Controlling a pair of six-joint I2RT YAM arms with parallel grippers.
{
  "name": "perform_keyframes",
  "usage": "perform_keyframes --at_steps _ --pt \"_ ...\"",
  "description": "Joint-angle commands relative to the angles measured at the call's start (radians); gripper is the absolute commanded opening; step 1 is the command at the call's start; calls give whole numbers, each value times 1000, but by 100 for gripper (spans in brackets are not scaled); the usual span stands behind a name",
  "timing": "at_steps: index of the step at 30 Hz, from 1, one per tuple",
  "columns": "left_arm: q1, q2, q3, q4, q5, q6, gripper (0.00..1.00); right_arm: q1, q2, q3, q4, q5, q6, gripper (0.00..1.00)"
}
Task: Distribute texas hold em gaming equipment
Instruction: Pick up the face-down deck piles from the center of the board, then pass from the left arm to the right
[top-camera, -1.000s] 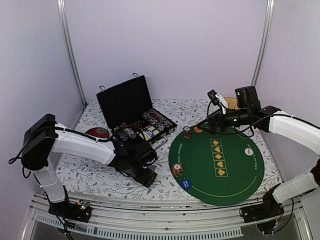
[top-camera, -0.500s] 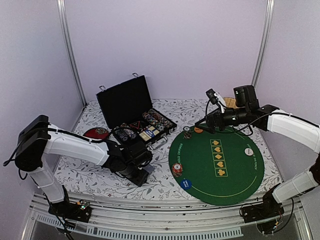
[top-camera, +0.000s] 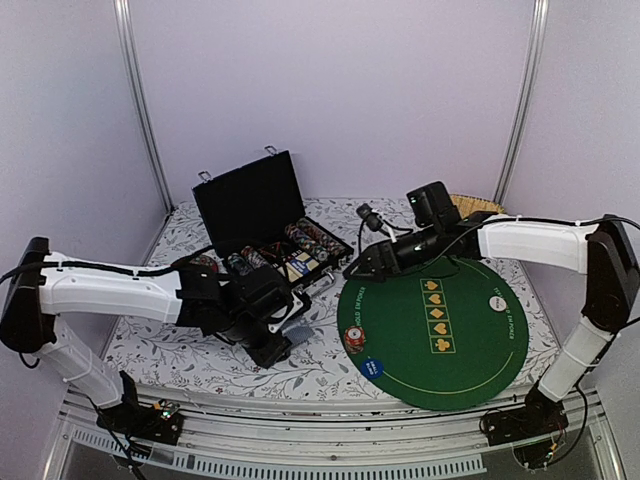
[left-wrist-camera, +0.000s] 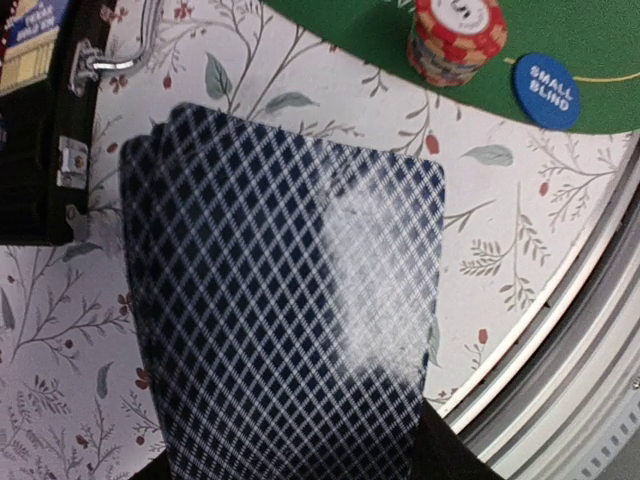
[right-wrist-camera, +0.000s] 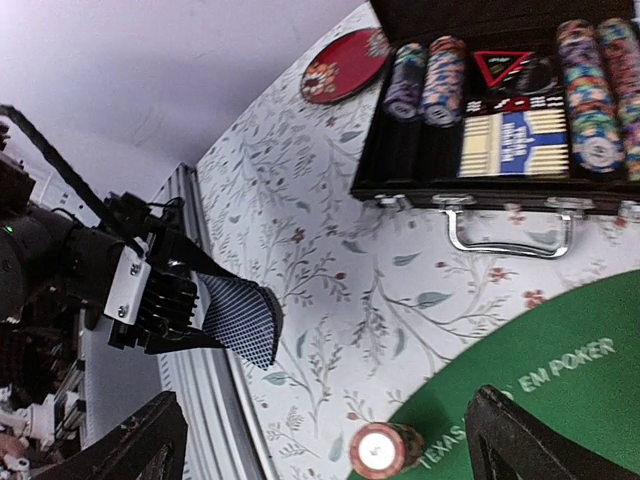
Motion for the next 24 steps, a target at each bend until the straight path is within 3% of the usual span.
perform_keyframes --at_steps 1,9,24 --pt "-14 -58 15 48 3 79 52 73 77 82 51 -110 31 99" --pt "-12 -98 40 104 4 115 52 143 183 157 52 -220 12 99" --pt "-11 -152 46 133 -2 139 52 161 268 157 139 -304 45 99"
